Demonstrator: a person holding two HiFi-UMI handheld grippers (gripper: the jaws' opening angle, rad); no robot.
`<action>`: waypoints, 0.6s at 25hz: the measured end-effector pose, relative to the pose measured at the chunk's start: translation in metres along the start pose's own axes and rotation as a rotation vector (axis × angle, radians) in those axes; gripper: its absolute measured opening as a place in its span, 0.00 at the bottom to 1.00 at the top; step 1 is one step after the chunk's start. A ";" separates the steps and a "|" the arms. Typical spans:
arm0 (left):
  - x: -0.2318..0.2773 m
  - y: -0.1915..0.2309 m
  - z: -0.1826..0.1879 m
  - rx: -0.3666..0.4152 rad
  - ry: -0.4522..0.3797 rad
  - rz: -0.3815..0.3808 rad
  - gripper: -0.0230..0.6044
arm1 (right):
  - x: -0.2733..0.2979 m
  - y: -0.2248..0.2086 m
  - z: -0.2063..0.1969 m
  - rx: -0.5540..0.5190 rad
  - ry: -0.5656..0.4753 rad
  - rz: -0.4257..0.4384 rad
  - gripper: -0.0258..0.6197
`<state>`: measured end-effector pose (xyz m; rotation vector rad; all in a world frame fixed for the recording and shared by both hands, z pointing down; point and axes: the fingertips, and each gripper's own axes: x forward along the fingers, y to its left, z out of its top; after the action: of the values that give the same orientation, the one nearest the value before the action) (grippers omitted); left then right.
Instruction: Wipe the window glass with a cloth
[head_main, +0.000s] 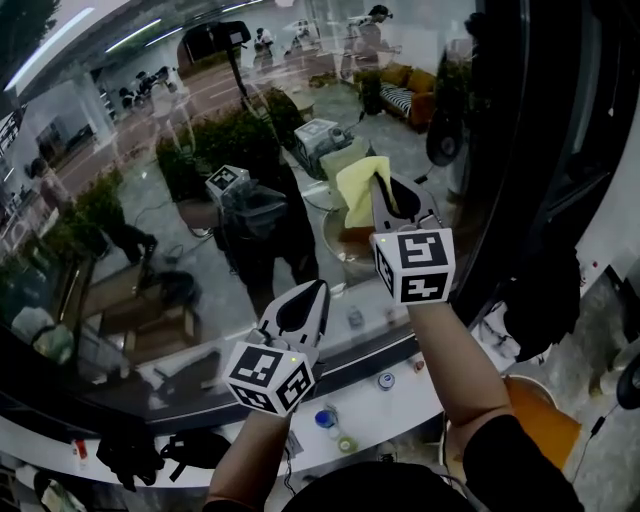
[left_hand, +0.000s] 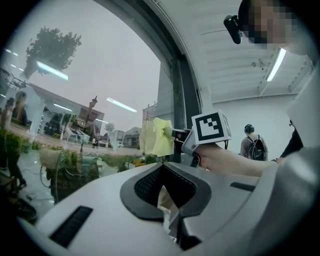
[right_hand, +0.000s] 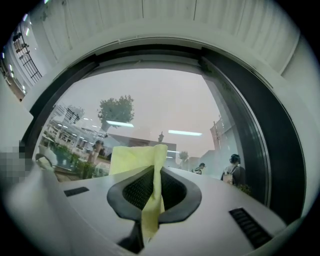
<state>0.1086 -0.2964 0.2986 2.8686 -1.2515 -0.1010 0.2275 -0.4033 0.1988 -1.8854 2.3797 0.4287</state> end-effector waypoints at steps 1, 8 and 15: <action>0.003 -0.002 -0.001 -0.001 0.001 -0.005 0.04 | -0.001 -0.004 -0.002 -0.004 0.003 -0.006 0.10; 0.032 -0.015 -0.010 -0.011 0.019 -0.029 0.04 | -0.002 -0.044 -0.016 -0.031 0.020 -0.047 0.10; 0.055 -0.026 -0.017 -0.020 0.030 -0.047 0.04 | -0.005 -0.084 -0.030 -0.029 0.035 -0.093 0.10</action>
<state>0.1663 -0.3194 0.3114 2.8722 -1.1724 -0.0705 0.3135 -0.4239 0.2147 -2.0224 2.3075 0.4280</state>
